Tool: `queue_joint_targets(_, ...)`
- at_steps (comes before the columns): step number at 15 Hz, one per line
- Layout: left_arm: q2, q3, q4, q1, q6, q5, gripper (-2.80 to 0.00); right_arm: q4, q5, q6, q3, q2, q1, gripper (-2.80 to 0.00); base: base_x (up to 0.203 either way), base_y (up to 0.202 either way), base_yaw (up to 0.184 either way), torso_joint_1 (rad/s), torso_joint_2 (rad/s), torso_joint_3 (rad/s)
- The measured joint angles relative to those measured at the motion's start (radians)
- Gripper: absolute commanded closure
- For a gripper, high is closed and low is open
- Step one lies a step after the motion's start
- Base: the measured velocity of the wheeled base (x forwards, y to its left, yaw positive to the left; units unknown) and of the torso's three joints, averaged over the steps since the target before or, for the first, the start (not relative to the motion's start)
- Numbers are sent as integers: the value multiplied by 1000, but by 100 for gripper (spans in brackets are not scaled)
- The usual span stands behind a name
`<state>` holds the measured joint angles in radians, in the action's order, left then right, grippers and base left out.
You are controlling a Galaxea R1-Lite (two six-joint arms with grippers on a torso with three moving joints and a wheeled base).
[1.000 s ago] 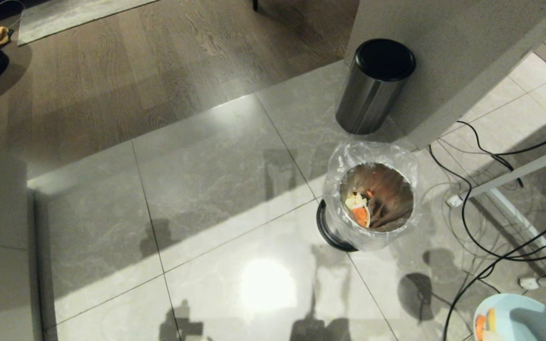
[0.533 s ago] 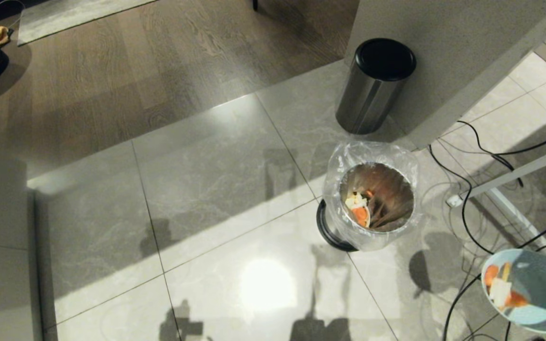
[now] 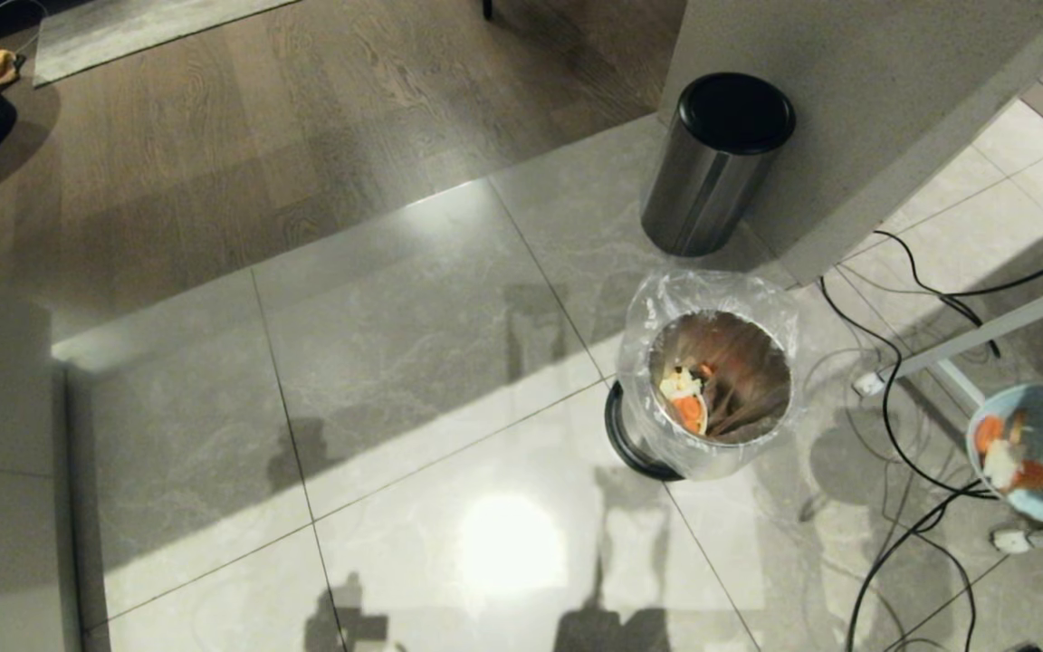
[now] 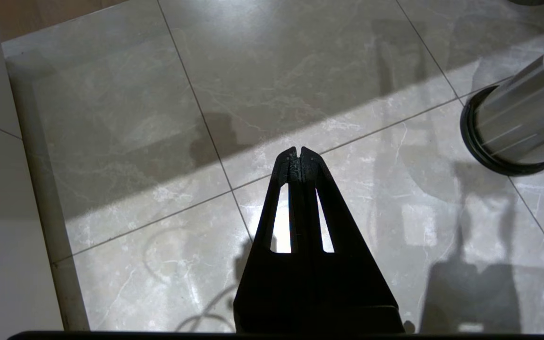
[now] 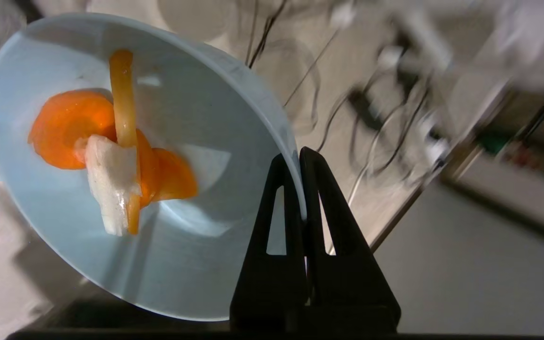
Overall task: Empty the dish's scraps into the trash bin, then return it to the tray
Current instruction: Move the bowl over the trash can
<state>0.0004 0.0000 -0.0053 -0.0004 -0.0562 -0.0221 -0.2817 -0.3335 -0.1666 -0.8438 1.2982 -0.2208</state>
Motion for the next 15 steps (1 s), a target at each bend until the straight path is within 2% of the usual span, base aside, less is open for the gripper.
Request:
queue_joint_targets(2,0,0,0,0,0,0,0,28,0,51,-41,18,-21,0,0,0,0,0,0,0)
queue_joint_targets(6,0,0,0,0,0,0,0,32,1,82,-146,94,-22,0,0,0,0,0,0,0)
queue_joint_targets(9,0,0,0,0,0,0,0,23,5,113,-272,190,-8,0,0,0,0,0,0,0)
queue_joint_targets(11,0,0,0,0,0,0,0,19,5,120,-373,268,27,0,0,0,0,0,0,0)
queue_joint_targets(15,0,0,0,0,-1,0,0,29,0,156,-548,402,150,0,0,0,0,0,0,0)
